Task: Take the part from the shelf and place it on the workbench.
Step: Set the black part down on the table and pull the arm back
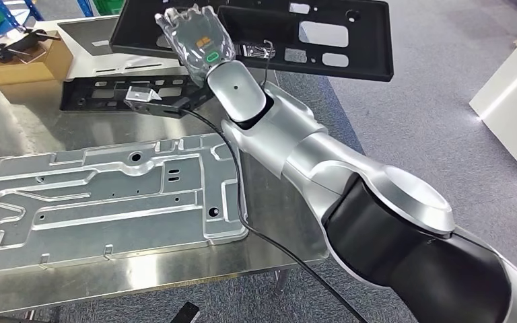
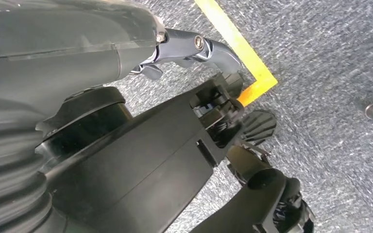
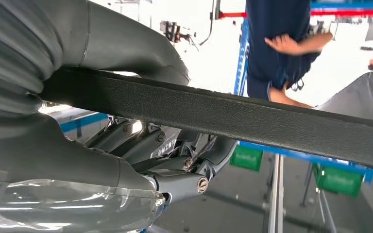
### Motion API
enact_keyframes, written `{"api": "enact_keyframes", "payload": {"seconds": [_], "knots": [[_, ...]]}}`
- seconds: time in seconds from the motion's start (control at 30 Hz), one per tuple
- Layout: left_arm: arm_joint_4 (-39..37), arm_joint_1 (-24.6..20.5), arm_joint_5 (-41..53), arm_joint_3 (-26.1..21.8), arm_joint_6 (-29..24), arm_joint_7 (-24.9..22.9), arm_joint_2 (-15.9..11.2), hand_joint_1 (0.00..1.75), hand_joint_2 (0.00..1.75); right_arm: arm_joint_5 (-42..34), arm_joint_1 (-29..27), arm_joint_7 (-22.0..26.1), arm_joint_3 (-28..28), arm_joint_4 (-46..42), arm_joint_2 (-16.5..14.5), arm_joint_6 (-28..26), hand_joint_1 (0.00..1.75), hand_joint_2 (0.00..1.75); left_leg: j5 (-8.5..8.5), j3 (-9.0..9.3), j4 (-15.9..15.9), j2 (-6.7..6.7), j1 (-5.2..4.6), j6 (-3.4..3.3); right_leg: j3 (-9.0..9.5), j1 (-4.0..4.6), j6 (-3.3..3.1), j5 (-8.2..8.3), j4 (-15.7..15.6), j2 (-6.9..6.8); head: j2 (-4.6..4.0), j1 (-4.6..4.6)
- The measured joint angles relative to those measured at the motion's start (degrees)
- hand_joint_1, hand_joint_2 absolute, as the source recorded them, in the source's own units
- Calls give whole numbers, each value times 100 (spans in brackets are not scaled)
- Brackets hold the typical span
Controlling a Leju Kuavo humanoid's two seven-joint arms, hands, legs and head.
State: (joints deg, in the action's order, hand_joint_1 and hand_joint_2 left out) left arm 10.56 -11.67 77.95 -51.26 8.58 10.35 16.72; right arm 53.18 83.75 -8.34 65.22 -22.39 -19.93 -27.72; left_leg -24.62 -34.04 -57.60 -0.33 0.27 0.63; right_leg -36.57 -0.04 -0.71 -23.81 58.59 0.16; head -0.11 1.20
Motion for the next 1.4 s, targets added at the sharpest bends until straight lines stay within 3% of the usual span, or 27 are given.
{"api": "enact_keyframes", "payload": {"seconds": [0.73,0.87,1.13,1.4], "knots": [[0,-105,187,230,74,-120,5,0,175,-238,196,200,2,237,4,-216,175,175,0,1,-4,0,-1,0,2,-1,2,1,-1,0,0,0],[0,-110,190,265,88,-154,4,0,175,63,272,-124,10,489,7,75,175,175,0,1,-5,0,-1,0,3,-1,3,2,-1,0,0,0],[0,-94,144,269,91,-242,-28,0,175,875,519,-829,318,894,229,1311,175,175,0,0,-8,-1,-3,-1,3,-3,4,2,-1,-5,0,0],[0,-45,74,267,85,-252,-123,0,175,962,651,-857,501,1032,529,1386,175,175,-5,5,-8,12,-7,-8,5,-10,8,5,-1,15,0,0]]}}
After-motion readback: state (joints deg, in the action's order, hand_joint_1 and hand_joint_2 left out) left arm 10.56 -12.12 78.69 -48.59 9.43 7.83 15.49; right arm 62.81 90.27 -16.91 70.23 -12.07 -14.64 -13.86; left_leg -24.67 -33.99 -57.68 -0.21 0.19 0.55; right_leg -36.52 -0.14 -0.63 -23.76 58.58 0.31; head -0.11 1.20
